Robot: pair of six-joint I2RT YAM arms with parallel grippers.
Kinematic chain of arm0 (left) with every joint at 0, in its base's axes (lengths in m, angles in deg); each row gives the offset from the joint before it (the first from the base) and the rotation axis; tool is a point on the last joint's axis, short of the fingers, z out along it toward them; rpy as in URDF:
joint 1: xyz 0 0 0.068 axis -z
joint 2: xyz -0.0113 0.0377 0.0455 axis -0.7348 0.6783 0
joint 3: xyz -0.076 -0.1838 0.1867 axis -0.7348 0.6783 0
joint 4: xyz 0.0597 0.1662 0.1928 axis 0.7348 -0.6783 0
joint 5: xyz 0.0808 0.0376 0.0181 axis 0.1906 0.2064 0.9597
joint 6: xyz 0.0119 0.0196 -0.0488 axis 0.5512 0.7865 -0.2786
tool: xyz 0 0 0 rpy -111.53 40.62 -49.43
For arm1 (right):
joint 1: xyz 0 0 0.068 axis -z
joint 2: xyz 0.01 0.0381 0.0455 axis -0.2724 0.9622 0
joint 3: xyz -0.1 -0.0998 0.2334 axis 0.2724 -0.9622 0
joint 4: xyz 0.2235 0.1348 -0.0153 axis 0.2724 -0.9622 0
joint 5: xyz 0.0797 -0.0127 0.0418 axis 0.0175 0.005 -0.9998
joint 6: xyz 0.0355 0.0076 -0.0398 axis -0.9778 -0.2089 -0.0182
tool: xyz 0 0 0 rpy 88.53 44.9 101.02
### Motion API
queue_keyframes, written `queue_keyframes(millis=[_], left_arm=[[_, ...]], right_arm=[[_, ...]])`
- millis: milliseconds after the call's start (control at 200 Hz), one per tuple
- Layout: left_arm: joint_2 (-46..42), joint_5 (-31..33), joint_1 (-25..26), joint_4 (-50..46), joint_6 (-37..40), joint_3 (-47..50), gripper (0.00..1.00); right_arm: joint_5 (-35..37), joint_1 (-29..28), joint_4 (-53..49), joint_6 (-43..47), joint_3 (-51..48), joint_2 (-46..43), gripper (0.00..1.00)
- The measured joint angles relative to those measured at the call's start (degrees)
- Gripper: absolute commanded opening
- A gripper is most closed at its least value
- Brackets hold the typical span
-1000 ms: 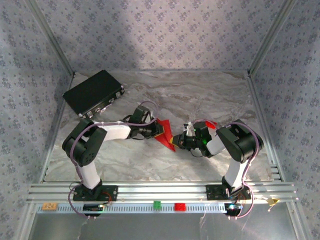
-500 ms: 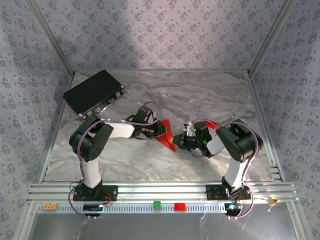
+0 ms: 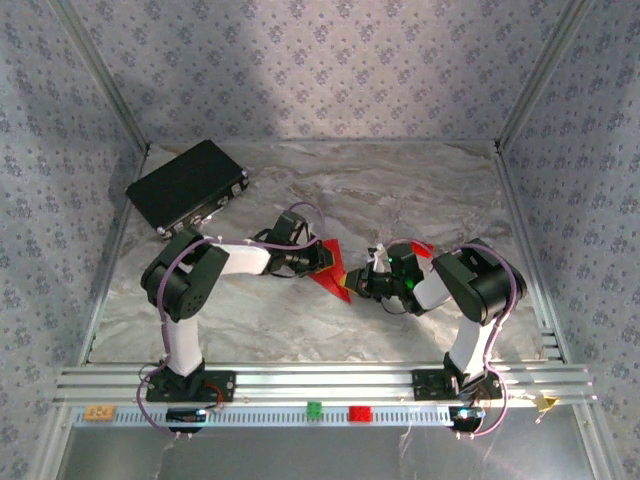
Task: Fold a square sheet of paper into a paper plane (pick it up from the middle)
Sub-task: Fourth fold the wing at the center of the table.
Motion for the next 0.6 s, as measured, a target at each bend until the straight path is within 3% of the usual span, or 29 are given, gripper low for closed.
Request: queue_keyframes(millis=[600], left_arm=[[1.75, -0.02, 0.00, -0.42, 0.02, -1.07, 0.10]], right_arm=[[0.00, 0.00, 0.00, 0.00, -0.02, 0.00, 0.02]])
